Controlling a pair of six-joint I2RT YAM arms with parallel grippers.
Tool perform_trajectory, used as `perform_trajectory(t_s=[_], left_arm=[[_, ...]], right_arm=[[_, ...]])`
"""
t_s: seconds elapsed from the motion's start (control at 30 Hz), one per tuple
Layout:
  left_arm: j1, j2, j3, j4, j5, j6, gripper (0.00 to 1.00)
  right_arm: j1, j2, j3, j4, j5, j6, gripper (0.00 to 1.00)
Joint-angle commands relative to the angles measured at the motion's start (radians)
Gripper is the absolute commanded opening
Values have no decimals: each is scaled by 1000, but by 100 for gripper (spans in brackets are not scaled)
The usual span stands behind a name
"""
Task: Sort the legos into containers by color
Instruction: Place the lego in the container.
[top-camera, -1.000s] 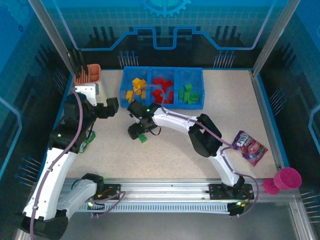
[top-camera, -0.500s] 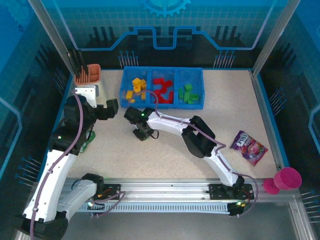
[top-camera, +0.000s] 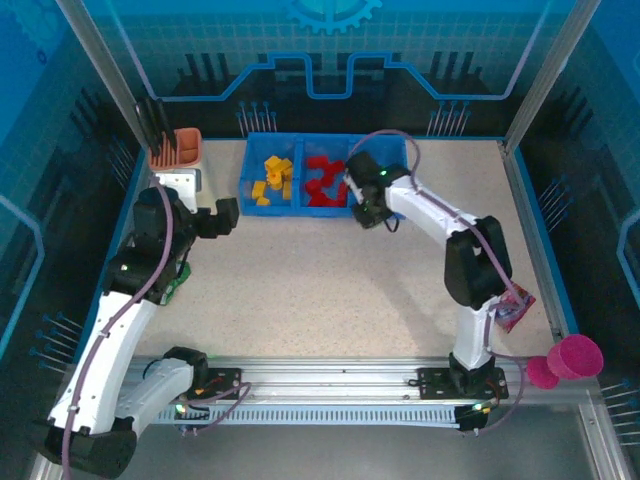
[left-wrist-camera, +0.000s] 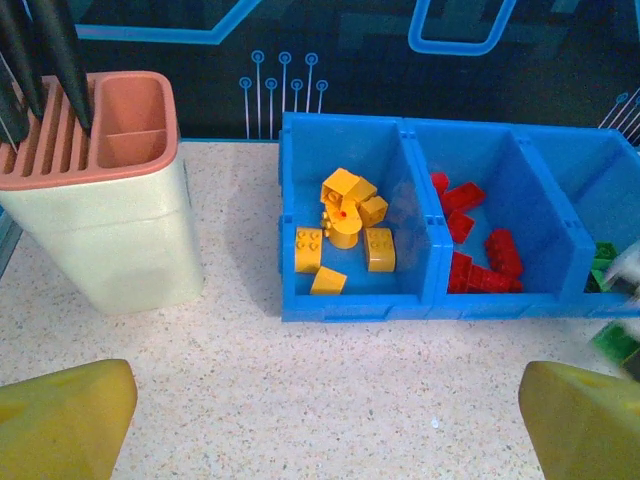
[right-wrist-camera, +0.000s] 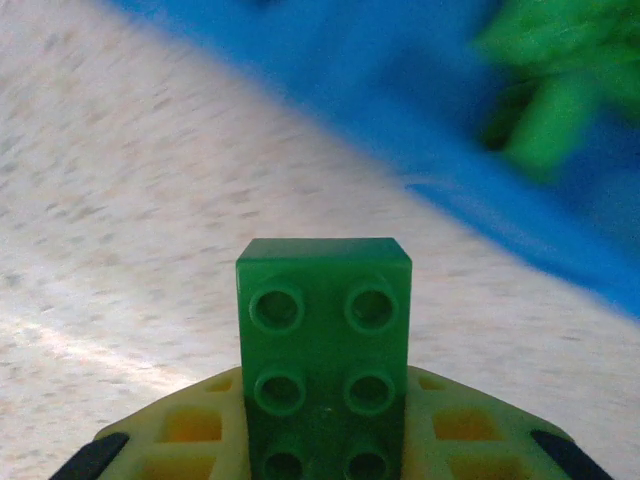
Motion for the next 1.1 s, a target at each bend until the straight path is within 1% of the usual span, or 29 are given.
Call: perform_trajectory(t_s=[0.0, 0.23, 0.4, 0.6, 0.73, 0.9, 1.07], left_arm=[[10, 15, 16, 8, -14, 22, 99], [10, 20, 30, 4, -23, 28, 99], [9, 41, 48, -6, -27, 44, 99], [10, 82, 65, -3, -20, 47, 99], [10, 93, 65, -8, -9, 40, 99], [10, 93, 58, -12, -4, 35, 99], [10, 109, 74, -15, 8, 34, 99]], right_arm=[[-17, 34, 89, 30, 30, -89, 22], [-103, 277, 370, 63, 79, -134, 22], [-149, 420, 515, 74, 99, -161, 23], [-181, 529, 657, 61, 85, -176, 25], [-194, 593, 754, 34, 78, -177, 31], [-196, 588, 761, 44, 71, -181, 41], [-196, 501, 659, 85, 56, -177, 54]])
